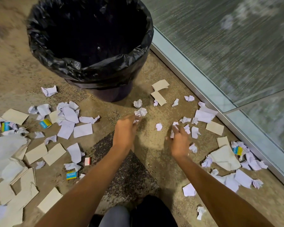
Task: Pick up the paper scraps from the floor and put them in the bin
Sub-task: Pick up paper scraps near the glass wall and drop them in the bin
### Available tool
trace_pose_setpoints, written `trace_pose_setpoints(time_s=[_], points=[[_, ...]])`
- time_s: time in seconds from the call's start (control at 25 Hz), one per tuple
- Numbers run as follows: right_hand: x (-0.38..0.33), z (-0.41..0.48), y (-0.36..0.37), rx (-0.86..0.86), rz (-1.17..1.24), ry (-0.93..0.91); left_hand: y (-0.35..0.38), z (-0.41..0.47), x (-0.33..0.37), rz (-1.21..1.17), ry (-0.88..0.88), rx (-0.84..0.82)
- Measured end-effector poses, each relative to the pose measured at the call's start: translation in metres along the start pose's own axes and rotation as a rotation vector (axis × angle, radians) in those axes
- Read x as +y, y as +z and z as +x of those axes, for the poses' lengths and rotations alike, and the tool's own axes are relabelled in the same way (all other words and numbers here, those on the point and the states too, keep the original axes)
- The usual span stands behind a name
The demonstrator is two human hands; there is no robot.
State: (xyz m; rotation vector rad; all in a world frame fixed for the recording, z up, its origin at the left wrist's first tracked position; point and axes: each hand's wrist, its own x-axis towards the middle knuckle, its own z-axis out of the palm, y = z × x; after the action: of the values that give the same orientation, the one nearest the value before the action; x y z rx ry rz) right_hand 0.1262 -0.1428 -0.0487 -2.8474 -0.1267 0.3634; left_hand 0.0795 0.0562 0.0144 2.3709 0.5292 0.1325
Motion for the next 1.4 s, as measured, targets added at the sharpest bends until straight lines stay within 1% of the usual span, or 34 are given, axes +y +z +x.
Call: trace_pose_setpoints(time_s=[0.08,0.12,0.28,0.44,0.56,0.68,0.72,0.8,0.88,0.96,1.04,1.12,1.2,1.24,1.28,1.32,1.4], points=[[-0.002,-0.002,0.000,-0.035,-0.116,-0.036,-0.009,-0.005,0.003,-0.020,-0.001,0.007],[-0.002,-0.004,-0.002,-0.029,-0.123,-0.043,-0.013,-0.007,0.004,-0.028,-0.003,0.013],[0.007,0.001,-0.008,-0.015,-0.052,-0.045,-0.029,-0.018,0.006,-0.062,0.003,0.037],[0.016,0.005,-0.008,-0.042,-0.044,0.106,-0.038,-0.026,0.001,-0.060,0.011,0.051],[0.020,0.002,-0.009,-0.034,-0.099,0.160,-0.044,-0.032,-0.002,-0.059,0.008,0.061],[0.021,0.006,-0.009,0.029,0.020,0.279,-0.047,-0.034,-0.001,-0.062,0.011,0.091],[0.017,0.006,-0.011,0.070,0.076,0.287,-0.049,-0.034,0.000,-0.064,0.015,0.102],[0.002,0.005,-0.023,0.172,0.200,0.215,-0.054,-0.031,0.006,-0.069,0.045,0.146],[-0.025,0.002,-0.047,0.305,0.327,0.053,-0.066,-0.025,0.019,-0.077,0.123,0.233],[-0.060,-0.001,-0.080,0.424,0.491,-0.099,-0.085,-0.018,0.039,-0.088,0.247,0.366],[-0.100,-0.003,-0.118,0.513,0.664,-0.213,-0.110,-0.006,0.062,-0.073,0.352,0.531],[-0.139,-0.003,-0.151,0.626,0.750,-0.328,-0.139,0.006,0.082,-0.116,0.373,0.670],[-0.174,0.005,-0.175,0.705,0.833,-0.456,-0.166,0.023,0.094,-0.202,0.341,0.767],[-0.190,0.013,-0.184,0.716,0.860,-0.510,-0.179,0.034,0.096,-0.201,0.304,0.791],[-0.205,0.023,-0.190,0.719,0.857,-0.552,-0.190,0.046,0.095,-0.180,0.246,0.774],[-0.220,0.034,-0.195,0.708,0.834,-0.577,-0.198,0.061,0.092,-0.167,0.163,0.714],[-0.246,0.058,-0.199,0.632,0.760,-0.583,-0.208,0.091,0.083,-0.160,-0.021,0.533]])
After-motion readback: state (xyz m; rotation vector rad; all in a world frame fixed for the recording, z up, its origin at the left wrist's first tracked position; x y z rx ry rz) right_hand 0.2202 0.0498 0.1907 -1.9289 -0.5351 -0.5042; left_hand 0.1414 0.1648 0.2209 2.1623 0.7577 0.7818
